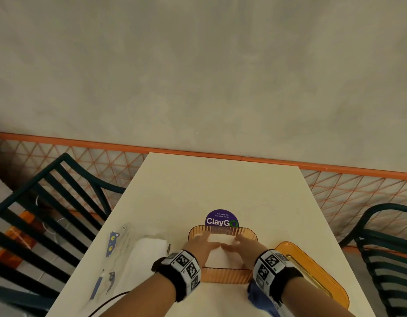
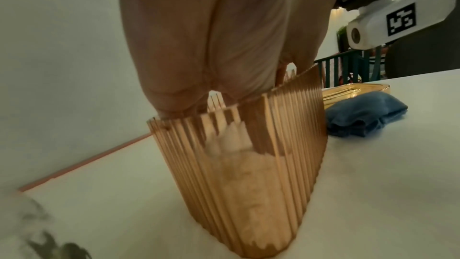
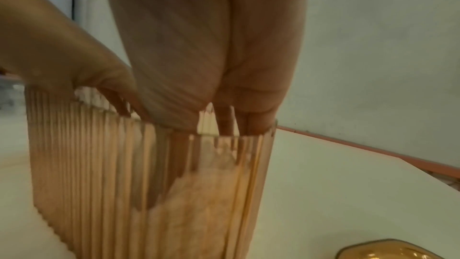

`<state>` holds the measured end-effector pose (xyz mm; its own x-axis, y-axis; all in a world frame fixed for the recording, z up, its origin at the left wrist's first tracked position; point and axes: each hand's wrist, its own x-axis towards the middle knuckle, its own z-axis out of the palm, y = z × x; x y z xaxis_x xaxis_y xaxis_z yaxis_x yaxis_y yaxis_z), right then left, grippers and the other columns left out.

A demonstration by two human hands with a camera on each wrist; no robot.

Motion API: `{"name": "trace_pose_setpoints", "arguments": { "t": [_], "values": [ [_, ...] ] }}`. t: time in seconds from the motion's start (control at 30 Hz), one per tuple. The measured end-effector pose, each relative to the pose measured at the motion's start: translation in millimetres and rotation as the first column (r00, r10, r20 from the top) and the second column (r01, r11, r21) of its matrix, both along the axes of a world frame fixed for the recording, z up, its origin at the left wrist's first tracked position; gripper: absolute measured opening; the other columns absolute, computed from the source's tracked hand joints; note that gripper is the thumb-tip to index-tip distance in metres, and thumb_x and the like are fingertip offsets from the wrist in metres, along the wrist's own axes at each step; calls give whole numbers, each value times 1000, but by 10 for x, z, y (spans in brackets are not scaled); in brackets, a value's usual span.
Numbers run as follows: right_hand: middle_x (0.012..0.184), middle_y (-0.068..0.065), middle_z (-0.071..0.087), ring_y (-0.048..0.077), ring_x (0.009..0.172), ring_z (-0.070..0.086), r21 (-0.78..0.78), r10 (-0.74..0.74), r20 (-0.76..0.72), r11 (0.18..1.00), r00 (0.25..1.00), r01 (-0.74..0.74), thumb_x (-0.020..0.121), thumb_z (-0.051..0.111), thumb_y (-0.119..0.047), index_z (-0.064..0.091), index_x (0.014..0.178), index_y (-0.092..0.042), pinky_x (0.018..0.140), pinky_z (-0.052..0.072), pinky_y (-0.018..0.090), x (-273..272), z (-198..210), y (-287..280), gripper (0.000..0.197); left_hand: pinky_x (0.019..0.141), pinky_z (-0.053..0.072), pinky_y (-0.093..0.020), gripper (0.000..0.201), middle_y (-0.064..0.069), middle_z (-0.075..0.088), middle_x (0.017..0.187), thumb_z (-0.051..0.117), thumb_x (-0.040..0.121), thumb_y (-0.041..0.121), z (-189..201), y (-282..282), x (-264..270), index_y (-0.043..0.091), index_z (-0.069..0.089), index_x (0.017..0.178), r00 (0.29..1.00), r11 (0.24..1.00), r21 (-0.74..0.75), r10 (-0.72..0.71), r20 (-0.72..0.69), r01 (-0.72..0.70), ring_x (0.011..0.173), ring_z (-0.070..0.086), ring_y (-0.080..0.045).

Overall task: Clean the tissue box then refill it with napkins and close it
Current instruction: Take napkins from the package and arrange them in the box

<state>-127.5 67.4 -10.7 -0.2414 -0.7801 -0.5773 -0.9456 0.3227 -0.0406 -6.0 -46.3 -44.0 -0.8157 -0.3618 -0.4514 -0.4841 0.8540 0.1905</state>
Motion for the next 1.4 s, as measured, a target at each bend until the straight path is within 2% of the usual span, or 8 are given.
{"name": "trace_pose_setpoints", "arguments": {
  "t": [0.2,0.37,0.47,0.6,0.73,0.97,1.17,1.4],
  "values": [
    [150,8,26,28,136,33,-75,4,-21,997,1000,-5,91,53,-11,23,146,-35,112,32,35,-37,-26,75,66,109,38,-36,55,-5,35,142,61,88,17,156,1,93,23,42,139,989,995,84,72,-131,-62,130,41,-25],
    [132,-1,42,16,121,41,-451,-208,12,872,978,191,93,51,-26,43,136,-29,102,42,28,-146,-103,199,44,96,47,-27,27,2,50,122,45,94,10,162,-303,657,16,60,116,664,870,33,399,-632,-491,111,49,-13],
    [129,8,40,21,111,53,-500,-409,95,769,907,399,97,41,-21,29,142,-19,92,50,28,-155,-247,253,47,98,43,-36,30,-9,44,132,41,94,9,-65,-444,1004,11,51,122,633,702,24,655,-412,-711,119,45,-25],
    [137,17,40,30,114,54,-394,-531,221,718,818,573,100,30,-13,20,144,-10,93,49,36,-120,-389,192,45,106,36,-38,53,-10,20,149,49,93,32,-368,-331,1119,13,27,138,706,707,-18,704,-70,-707,135,27,-29],
    [122,16,56,29,103,61,-376,-579,241,684,779,625,100,25,-16,14,144,-15,88,51,37,-127,-496,152,45,96,46,-36,61,-5,27,140,58,84,47,-504,-196,1068,15,33,130,713,701,-135,697,-79,-700,129,30,-26],
    [124,14,57,26,104,62,-379,-597,218,677,772,631,101,26,-19,10,145,-15,87,51,35,-105,-530,143,48,97,41,-29,30,-6,41,130,39,96,29,-533,-170,1005,11,43,121,744,708,-246,660,-101,-662,118,45,-22],
    [122,14,58,26,102,62,-369,-582,223,692,782,621,99,32,-16,12,144,-14,88,52,35,-100,-524,151,49,97,42,-27,28,-6,42,133,33,100,18,-558,-233,1057,11,42,126,734,710,-193,669,-116,-678,120,48,-20],
    [120,13,58,26,101,63,-372,-587,222,687,778,624,99,31,-17,10,145,-15,87,52,35,-105,-530,152,50,100,40,-30,43,-6,42,136,22,102,38,-525,-308,1127,14,43,131,687,685,-90,699,-196,-723,123,44,-21]
  ]
}}
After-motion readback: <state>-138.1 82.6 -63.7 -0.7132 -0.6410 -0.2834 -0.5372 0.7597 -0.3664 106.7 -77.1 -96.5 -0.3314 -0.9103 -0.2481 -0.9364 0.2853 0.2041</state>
